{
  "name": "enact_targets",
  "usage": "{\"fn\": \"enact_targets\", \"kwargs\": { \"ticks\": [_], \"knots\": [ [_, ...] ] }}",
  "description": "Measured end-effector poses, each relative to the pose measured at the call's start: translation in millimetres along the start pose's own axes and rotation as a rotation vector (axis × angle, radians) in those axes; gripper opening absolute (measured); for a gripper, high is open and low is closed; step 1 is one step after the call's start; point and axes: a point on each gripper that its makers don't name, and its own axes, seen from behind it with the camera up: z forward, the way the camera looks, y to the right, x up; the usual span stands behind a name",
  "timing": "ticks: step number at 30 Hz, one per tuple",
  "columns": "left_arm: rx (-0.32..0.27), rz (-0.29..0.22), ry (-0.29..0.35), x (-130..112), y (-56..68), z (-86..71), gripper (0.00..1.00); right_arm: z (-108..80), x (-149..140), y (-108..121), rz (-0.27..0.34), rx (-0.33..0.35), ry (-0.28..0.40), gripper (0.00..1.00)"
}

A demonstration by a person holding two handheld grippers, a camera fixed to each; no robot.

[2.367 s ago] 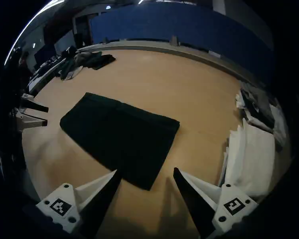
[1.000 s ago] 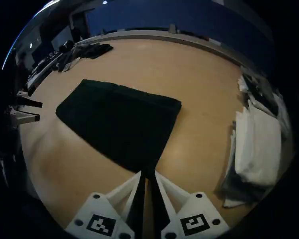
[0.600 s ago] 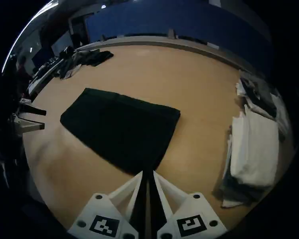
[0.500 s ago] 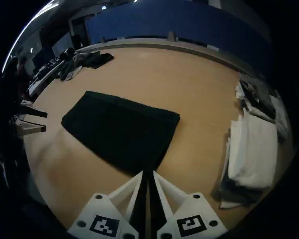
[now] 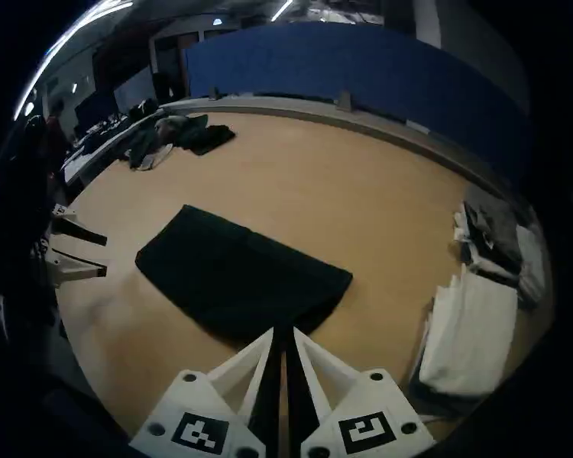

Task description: Fold towel

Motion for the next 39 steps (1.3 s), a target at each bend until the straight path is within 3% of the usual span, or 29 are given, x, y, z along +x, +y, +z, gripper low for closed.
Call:
{"fn": "enact_targets", "kwargs": {
  "ticks": [9,20,30,39],
  "knots": [
    [-0.006,-0.004,0.01,0,-0.9,-4.8,0.97,6.4,36,-22,-0.073,0.026,0.028,0.03],
    [-0.005,-0.026,0.031,-1,-8.9,-13.4,0.97,23.4,74,-66,-0.162,0.087,0.049,0.03],
    [-0.003,-0.047,0.045,-2,-17.6,-19.5,0.97,39.6,94,-106,-0.226,0.146,0.05,0.03],
    [0.008,-0.08,0.058,-5,-32.9,-23.7,0.97,61.4,98,-147,-0.296,0.213,0.027,0.03]
  ]
}}
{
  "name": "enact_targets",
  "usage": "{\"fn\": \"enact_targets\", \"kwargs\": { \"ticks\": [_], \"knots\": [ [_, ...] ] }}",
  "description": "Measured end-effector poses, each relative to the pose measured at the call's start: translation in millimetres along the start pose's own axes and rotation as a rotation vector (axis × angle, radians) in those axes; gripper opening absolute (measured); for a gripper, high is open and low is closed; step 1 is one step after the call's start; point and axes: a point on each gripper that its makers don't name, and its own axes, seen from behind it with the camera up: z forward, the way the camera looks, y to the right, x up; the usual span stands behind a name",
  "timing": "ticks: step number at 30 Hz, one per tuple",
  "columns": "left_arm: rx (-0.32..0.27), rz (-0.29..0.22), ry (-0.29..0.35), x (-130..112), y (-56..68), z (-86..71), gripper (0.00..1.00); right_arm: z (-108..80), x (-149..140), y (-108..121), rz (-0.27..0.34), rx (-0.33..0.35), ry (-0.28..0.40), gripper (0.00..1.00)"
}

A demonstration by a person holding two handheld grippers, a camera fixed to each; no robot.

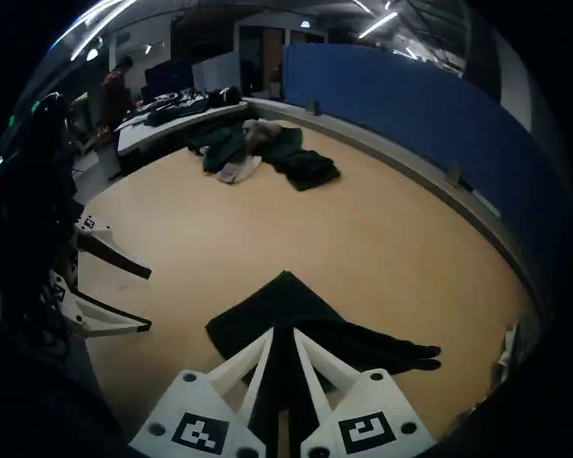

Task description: Fold towel

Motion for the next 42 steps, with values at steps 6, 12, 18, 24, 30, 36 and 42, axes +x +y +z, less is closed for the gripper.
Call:
{"fn": "enact_targets", "kwargs": {
  "ticks": [6,12,18,24,30,36,42],
  "knots": [
    [0.011,-0.02,0.005,-2,-10.6,-3.0,0.97,18.6,1,-28,-0.044,0.059,-0.026,0.03],
    [0.016,-0.035,0.009,-3,-18.7,-5.1,0.97,35.0,-11,-50,-0.067,0.107,-0.07,0.03],
    [0.018,-0.046,0.011,-6,-24.9,-3.1,0.97,47.0,-27,-64,-0.067,0.132,-0.111,0.03],
    [0.015,-0.048,0.01,-7,-26.9,-0.1,0.97,59.4,-40,-73,-0.039,0.144,-0.137,0.03],
    [0.01,-0.045,0.01,-6,-24.6,1.3,0.97,61.0,-41,-73,-0.018,0.143,-0.132,0.05],
    [0.009,-0.044,0.009,-7,-24.0,2.2,0.97,59.0,-40,-76,-0.023,0.159,-0.12,0.29],
    [0.013,-0.042,0.007,-8,-25.5,2.1,0.97,54.0,-36,-81,-0.018,0.18,-0.097,0.44]
  ]
}}
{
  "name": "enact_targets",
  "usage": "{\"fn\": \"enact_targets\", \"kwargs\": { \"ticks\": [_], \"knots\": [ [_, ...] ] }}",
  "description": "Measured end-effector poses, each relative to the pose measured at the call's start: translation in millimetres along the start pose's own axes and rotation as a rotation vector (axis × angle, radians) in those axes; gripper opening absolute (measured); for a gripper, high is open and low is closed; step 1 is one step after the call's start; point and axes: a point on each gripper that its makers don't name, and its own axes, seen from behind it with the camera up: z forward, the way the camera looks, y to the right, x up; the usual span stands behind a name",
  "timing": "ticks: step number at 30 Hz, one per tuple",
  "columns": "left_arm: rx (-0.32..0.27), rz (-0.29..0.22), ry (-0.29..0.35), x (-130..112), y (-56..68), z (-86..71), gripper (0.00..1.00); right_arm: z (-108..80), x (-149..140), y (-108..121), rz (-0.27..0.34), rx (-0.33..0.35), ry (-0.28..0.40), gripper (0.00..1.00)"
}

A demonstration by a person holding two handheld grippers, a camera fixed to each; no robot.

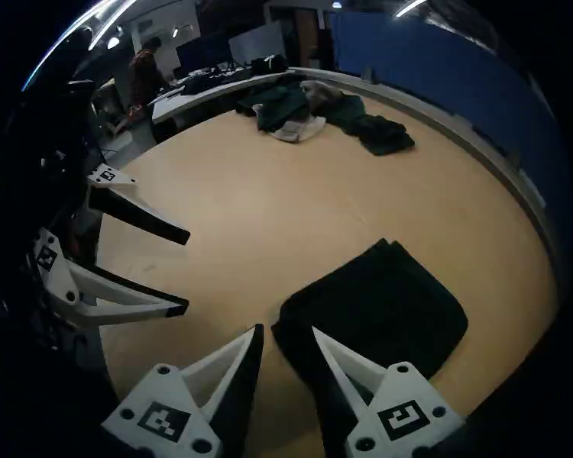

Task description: Fold towel

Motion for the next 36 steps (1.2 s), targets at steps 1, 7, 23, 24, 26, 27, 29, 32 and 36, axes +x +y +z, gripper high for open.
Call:
{"fn": "enact_targets", "kwargs": {
  "ticks": [1,7,23,24,26,27,29,32,36],
  "knots": [
    [0.0,0.0,0.0,0,-0.2,0.0,0.97,-1.0,0,0,0.0,0.004,0.002,0.47],
    [0.003,-0.002,0.0,-1,-0.8,0.1,0.97,-9.2,-2,4,-0.004,-0.008,0.018,0.78],
    [-0.006,0.009,0.0,4,11.5,2.2,0.97,-43.6,-26,39,0.044,-0.111,0.033,1.0],
    [-0.007,0.01,0.0,5,12.3,2.4,0.97,-45.5,-28,41,0.049,-0.117,0.03,1.0],
    [-0.008,0.013,-0.001,5,13.8,2.7,0.97,-49.4,-34,45,0.057,-0.129,0.025,1.0],
    [-0.008,0.014,-0.001,4,14.5,2.9,0.97,-51.2,-37,47,0.061,-0.135,0.022,1.0],
    [-0.008,0.016,-0.002,4,15.6,3.3,0.97,-54.5,-42,52,0.07,-0.147,0.016,1.0],
    [-0.009,0.017,-0.003,4,17.5,3.7,0.97,-58.0,-50,57,0.081,-0.157,0.007,1.0],
    [-0.012,0.017,-0.001,5,20.1,3.5,0.97,-62.0,-60,61,0.092,-0.172,-0.008,1.0]
  ]
}}
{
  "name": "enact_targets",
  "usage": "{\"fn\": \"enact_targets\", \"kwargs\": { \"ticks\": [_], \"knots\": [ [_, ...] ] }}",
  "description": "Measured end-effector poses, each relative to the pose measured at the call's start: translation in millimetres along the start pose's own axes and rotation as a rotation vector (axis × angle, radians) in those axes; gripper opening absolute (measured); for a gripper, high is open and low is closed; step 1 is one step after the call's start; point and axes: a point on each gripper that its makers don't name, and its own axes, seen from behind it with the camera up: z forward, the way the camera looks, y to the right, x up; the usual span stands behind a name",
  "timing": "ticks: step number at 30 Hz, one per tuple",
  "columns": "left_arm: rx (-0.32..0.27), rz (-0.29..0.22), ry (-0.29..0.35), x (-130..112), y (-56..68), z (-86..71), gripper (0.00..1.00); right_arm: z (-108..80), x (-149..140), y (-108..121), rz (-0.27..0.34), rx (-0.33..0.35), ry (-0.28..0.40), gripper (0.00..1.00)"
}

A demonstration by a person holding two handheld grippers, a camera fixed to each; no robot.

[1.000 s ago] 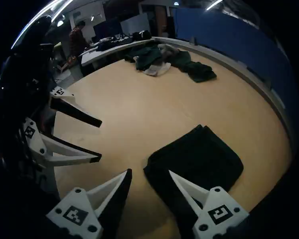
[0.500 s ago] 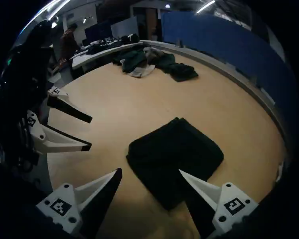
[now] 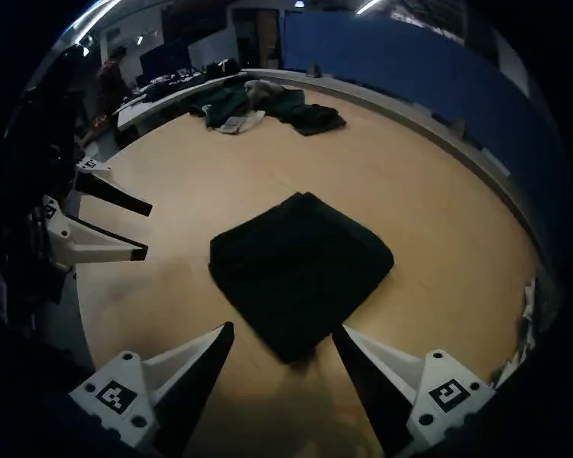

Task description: Fold towel

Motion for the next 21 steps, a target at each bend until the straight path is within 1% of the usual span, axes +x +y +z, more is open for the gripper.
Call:
{"fn": "enact_targets", "kwargs": {
  "ticks": [4,8,14,20,21],
  "knots": [
    [0.0,0.001,0.001,1,1.5,-0.2,0.97,-0.5,-8,3,0.005,-0.015,-0.022,1.0],
    [0.0,0.001,0.001,2,2.1,-0.5,0.97,2.8,-15,3,0.008,-0.023,-0.035,0.94],
    [0.0,0.0,0.001,0,1.1,-0.6,0.97,8.8,-22,0,0.04,-0.016,-0.054,0.76],
    [0.001,0.0,0.002,1,-0.5,-1.0,0.97,14.5,-30,0,0.079,-0.016,-0.073,0.49],
    [0.002,-0.001,0.002,2,-0.8,-1.2,0.97,15.3,-30,0,0.082,-0.016,-0.075,0.47]
  ]
}}
